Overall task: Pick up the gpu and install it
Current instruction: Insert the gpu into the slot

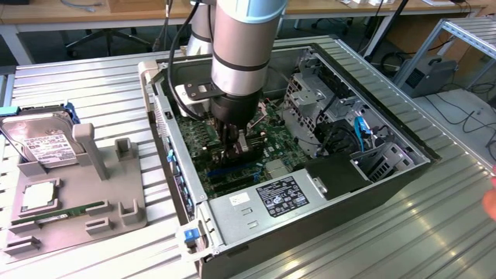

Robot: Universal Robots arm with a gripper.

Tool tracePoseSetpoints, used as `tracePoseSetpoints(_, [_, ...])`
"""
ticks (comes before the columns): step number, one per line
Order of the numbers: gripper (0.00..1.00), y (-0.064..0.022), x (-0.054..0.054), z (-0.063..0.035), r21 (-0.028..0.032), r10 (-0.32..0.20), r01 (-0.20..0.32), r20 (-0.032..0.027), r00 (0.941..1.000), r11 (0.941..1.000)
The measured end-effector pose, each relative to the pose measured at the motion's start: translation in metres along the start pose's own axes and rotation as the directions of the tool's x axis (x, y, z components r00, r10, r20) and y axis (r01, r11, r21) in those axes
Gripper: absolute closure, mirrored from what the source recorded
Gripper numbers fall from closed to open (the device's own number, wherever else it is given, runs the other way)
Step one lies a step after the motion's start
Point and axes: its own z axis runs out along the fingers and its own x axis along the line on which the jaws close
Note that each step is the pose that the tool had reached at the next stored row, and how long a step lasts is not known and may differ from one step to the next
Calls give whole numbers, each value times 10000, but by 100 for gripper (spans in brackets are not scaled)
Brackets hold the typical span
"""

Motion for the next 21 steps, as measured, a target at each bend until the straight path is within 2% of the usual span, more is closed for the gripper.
tracePoseSetpoints(2, [73,-2,-1,7,7,-1,1,14,10000,10000])
tracePoseSetpoints(21, [73,-2,0,31,0,-2,2,1,10000,10000])
